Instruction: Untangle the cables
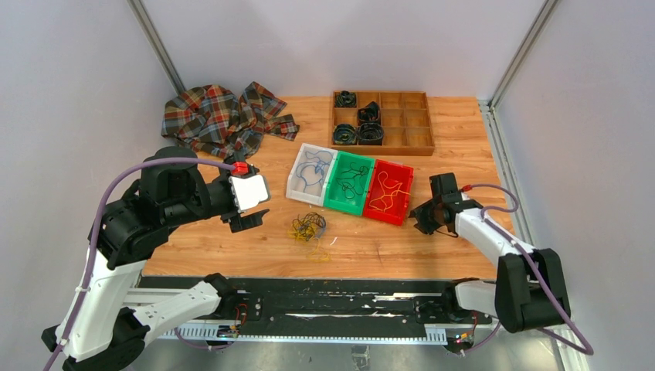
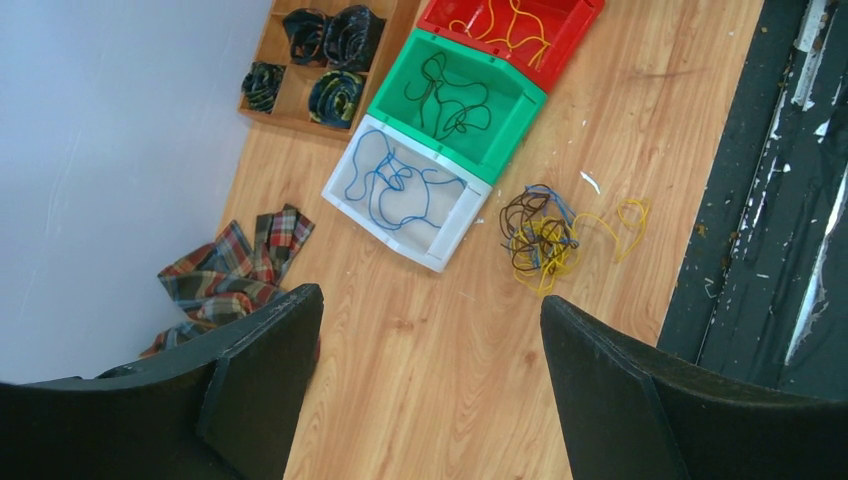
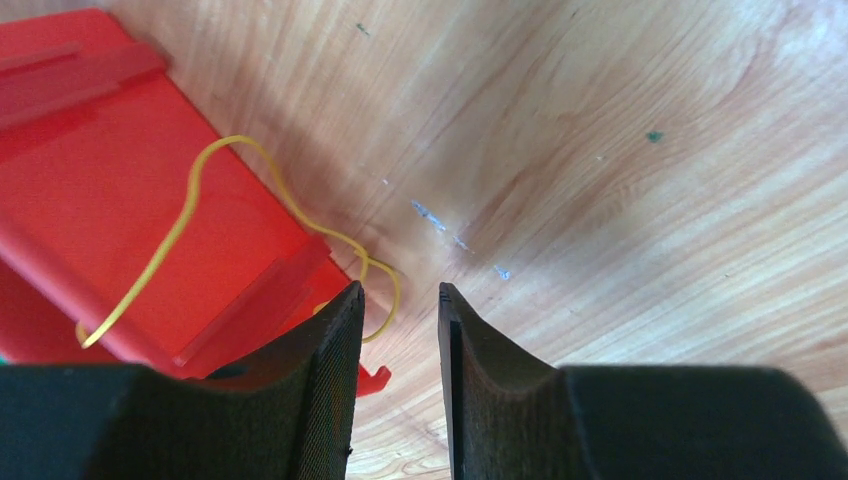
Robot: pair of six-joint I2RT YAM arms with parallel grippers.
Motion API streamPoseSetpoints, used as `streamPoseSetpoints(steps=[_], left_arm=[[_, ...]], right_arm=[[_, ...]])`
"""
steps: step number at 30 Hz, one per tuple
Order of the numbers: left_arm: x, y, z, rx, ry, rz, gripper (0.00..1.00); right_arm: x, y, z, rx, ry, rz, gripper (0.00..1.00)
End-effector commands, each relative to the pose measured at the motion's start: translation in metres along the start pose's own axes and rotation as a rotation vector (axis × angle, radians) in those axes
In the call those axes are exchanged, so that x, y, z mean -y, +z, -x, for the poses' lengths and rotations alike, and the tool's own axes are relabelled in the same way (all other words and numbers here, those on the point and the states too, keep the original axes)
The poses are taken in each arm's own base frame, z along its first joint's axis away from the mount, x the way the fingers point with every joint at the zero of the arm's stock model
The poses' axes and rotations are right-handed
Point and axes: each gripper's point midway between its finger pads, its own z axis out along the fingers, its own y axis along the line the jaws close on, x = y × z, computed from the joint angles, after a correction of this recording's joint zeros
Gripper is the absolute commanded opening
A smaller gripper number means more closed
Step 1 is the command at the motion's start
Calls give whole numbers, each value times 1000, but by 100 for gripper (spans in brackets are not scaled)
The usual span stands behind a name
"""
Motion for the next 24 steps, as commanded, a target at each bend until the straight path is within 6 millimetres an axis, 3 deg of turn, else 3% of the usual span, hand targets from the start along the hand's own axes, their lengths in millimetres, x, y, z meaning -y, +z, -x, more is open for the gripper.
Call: streamPoseSetpoints(steps=[1, 9, 14, 19, 21, 24], left_arm=[[1, -1, 7, 27, -12, -5, 84], [2, -2, 5, 21, -12, -3, 84], [1, -2, 6, 22, -11, 1, 84], [1, -3, 5, 23, -7, 4, 84], [1, -3, 5, 24, -8, 4, 84], [1, -4, 5, 24, -7, 4, 84]], right_arm=[[-11, 9, 0, -26, 40, 10, 34], [-12, 17, 0, -30, 54, 9, 33], [-13, 20, -4, -49, 77, 17, 26], [-12, 24, -9, -70, 94, 16, 15], [-13, 24, -9, -66, 92, 20, 3], [-12, 23, -5, -50, 87, 19, 1]])
